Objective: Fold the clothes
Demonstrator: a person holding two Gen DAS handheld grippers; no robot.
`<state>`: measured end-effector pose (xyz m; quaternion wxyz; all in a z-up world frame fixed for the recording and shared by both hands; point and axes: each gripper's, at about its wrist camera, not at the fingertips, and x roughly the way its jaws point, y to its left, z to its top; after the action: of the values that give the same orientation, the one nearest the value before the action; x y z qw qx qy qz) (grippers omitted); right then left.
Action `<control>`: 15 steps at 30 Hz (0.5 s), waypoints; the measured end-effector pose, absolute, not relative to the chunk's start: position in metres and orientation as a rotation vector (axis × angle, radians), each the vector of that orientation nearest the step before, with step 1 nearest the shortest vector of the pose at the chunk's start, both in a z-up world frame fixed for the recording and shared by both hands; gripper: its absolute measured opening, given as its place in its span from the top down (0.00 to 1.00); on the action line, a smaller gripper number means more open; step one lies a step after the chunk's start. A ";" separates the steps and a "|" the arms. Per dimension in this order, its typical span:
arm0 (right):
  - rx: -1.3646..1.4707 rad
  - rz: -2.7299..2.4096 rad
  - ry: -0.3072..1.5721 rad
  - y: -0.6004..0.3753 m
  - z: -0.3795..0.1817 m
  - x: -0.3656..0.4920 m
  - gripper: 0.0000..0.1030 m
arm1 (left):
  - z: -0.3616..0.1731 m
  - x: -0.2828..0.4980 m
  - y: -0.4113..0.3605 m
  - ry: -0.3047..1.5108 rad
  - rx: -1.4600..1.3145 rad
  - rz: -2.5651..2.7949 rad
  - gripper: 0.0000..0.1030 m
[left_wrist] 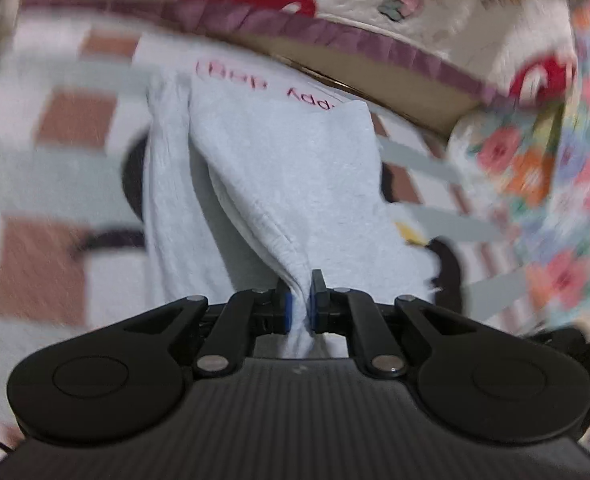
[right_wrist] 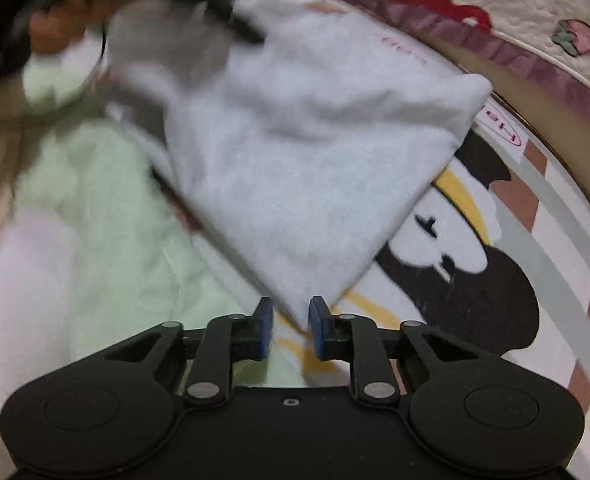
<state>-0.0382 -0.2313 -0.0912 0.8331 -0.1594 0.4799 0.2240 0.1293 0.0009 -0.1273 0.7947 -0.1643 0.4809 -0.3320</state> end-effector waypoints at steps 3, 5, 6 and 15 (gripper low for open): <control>-0.129 0.596 0.912 -0.223 -0.065 -0.030 0.73 | -0.128 0.134 0.010 1.036 -0.419 -0.715 0.93; -0.061 0.691 0.915 -0.209 -0.065 -0.018 0.53 | -0.129 0.134 0.010 1.036 -0.425 -0.713 0.93; -0.087 0.704 0.931 -0.197 -0.070 -0.013 0.47 | -0.129 0.134 0.011 1.038 -0.433 -0.717 0.93; -0.235 0.689 0.900 -0.127 -0.099 0.011 0.45 | -0.129 0.135 0.011 1.017 -0.451 -0.711 0.92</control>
<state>0.0113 -0.1271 -0.0986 0.8372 -0.1109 0.4251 0.3256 0.1348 0.0113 -0.1288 0.7898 -0.2093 0.4724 -0.3304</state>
